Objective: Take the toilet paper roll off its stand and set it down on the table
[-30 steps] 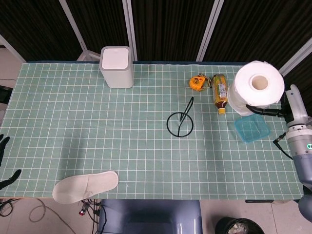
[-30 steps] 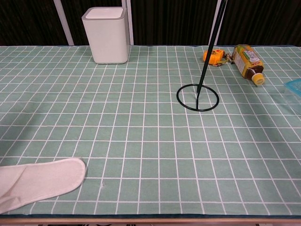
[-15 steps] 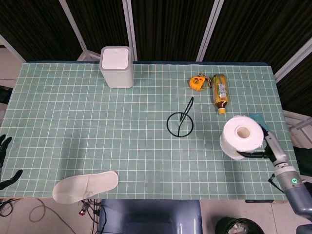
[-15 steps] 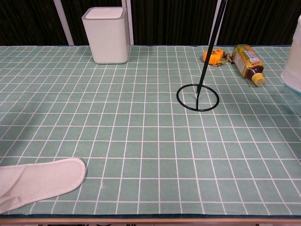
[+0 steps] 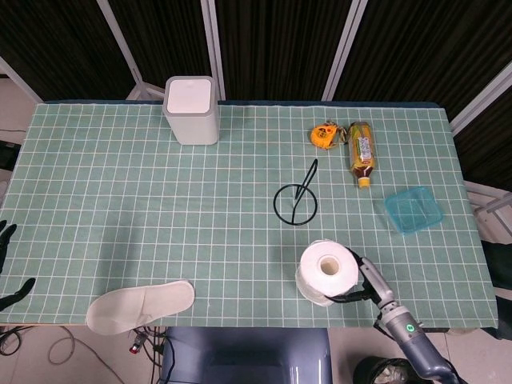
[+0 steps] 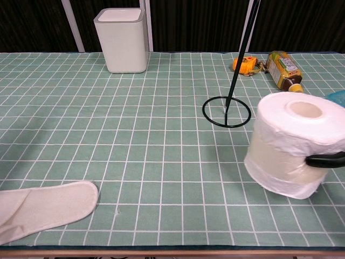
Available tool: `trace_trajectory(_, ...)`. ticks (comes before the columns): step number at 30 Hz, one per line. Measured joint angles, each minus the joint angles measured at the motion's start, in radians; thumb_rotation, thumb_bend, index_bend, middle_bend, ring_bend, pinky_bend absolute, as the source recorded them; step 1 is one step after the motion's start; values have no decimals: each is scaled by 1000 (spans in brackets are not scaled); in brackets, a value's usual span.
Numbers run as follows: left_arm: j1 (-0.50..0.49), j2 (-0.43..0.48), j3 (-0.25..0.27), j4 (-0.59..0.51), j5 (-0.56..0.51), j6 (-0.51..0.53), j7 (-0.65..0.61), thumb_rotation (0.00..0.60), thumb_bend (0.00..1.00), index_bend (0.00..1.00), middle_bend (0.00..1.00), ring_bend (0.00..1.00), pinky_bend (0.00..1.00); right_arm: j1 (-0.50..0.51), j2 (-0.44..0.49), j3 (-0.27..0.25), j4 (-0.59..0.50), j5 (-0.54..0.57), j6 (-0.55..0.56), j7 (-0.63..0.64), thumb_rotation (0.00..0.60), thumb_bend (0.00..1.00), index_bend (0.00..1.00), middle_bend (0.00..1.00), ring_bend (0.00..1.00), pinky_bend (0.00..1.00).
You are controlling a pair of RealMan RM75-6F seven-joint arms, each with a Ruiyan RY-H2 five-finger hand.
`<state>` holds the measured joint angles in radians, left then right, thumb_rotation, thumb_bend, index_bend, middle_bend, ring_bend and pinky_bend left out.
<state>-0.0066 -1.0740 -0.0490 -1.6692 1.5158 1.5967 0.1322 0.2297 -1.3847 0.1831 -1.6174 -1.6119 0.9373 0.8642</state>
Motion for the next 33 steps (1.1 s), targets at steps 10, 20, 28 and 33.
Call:
trace_trajectory(10, -2, 0, 0, 3, -3, -6, -2, 600, 176, 43, 0, 0, 15, 76, -168, 23, 65, 115, 0, -165, 600, 0, 143, 152, 83, 0)
trace_trajectory(20, -5, -4, 1, 3, -3, -11, 10, 600, 176, 43, 0, 0, 15, 122, -201, 30, 76, 171, -23, -172, 600, 0, 0, 0, 0, 0)
trace_trajectory(28, -4, -5, 3, 4, 0, -10, 12, 600, 176, 43, 0, 0, 14, 130, -142, 22, 58, 161, -10, -123, 600, 0, 0, 0, 0, 0)
trace_trajectory(33, -5, -6, 2, 4, -1, -12, 12, 600, 176, 43, 0, 0, 15, 108, -50, 19, 34, 141, 33, -94, 600, 0, 0, 0, 0, 0)
